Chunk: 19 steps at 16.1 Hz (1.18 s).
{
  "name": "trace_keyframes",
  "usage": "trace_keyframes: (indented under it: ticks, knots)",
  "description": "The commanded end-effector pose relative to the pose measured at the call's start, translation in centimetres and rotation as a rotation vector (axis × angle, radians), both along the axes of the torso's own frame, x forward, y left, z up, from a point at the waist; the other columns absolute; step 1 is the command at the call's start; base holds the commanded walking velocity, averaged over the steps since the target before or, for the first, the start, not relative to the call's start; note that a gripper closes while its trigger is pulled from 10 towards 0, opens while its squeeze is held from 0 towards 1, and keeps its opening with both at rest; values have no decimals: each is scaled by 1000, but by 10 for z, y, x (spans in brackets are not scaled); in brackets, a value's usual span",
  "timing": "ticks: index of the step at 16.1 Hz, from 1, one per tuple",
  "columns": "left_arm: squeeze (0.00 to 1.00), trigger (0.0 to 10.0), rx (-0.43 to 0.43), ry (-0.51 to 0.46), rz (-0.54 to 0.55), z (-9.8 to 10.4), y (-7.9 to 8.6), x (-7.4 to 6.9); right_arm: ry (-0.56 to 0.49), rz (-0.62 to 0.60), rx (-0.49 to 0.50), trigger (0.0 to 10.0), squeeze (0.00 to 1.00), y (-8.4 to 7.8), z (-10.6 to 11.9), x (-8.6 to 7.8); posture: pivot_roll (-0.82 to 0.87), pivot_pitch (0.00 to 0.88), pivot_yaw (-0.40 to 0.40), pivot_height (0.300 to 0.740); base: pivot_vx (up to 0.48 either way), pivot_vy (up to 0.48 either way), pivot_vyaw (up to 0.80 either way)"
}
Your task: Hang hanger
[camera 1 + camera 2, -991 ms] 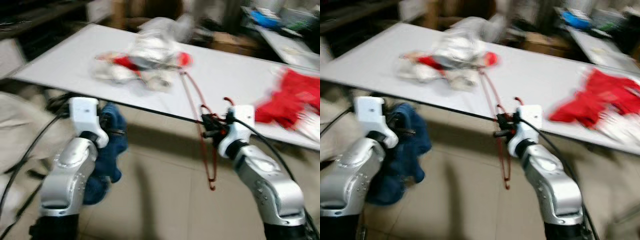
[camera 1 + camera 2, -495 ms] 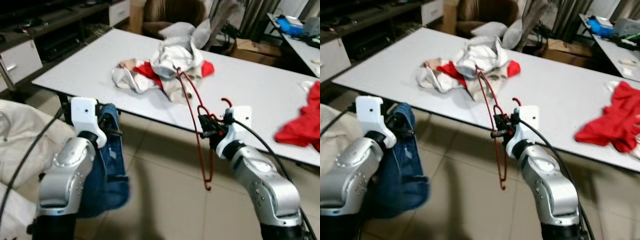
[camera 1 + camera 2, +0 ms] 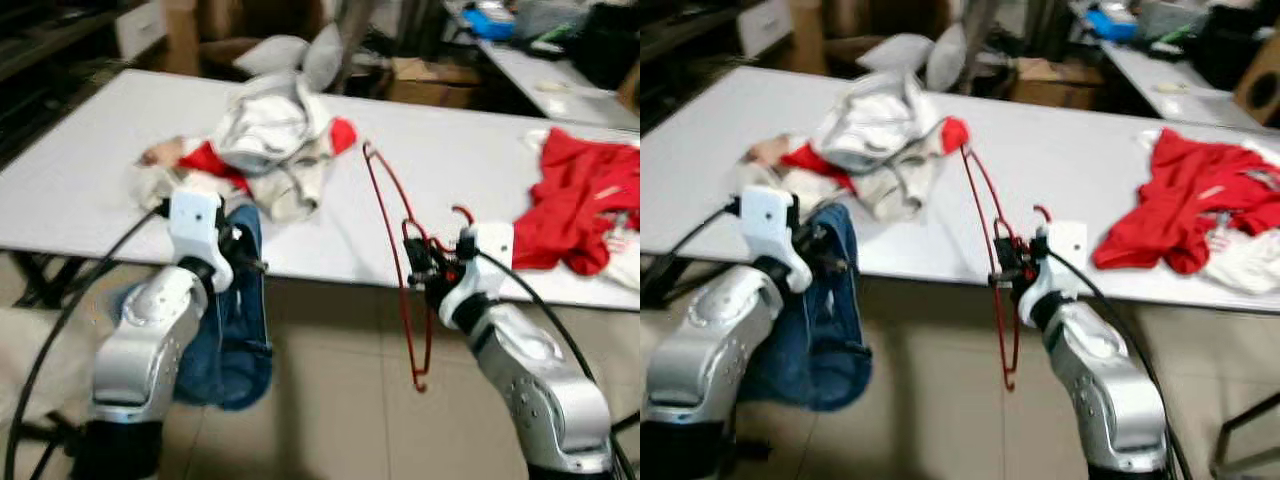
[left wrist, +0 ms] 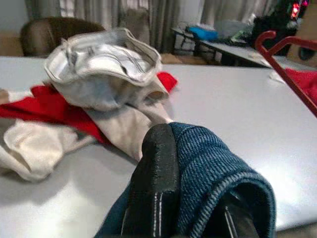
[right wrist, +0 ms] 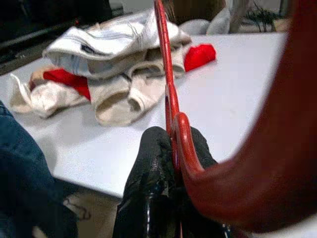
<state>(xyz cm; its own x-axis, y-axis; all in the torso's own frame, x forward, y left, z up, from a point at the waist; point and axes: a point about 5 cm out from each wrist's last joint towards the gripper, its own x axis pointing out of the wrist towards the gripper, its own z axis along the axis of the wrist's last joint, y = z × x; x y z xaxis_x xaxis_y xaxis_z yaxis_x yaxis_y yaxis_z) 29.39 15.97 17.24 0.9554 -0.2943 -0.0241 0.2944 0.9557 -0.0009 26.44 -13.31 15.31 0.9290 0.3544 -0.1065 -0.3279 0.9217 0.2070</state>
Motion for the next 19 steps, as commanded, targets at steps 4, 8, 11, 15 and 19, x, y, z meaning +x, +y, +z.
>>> trace_keyframes:
  ticks: [4, 8, 11, 15, 19]
  knots:
    - [0, 10000, 17, -22, 36, 5, 8, 0, -40, 36, 1, 10000, 0, 5, 7, 1, 72, 0, -52, 740, 0, 0, 0]
    - [0, 10000, 25, -24, 41, 4, 8, -1, -41, 40, -8, 10000, 0, 6, 8, 1, 70, 0, -58, 740, 0, 0, 0]
    - [0, 10000, 9, -11, 58, 3, 8, 0, -40, 9, -47, 10000, 0, 1, 6, 3, 67, 0, -58, 740, 0, 0, 0]
    - [0, 10000, 27, -12, 48, 1, 5, -1, -39, -4, -53, 10000, 0, -1, 6, 2, 62, 0, -59, 740, 0, 0, 0]
    - [0, 10000, 22, -14, 36, 1, 3, -3, -28, -40, -56, 10000, 0, -6, 4, 2, 61, 0, -60, 740, 0, 0, 0]
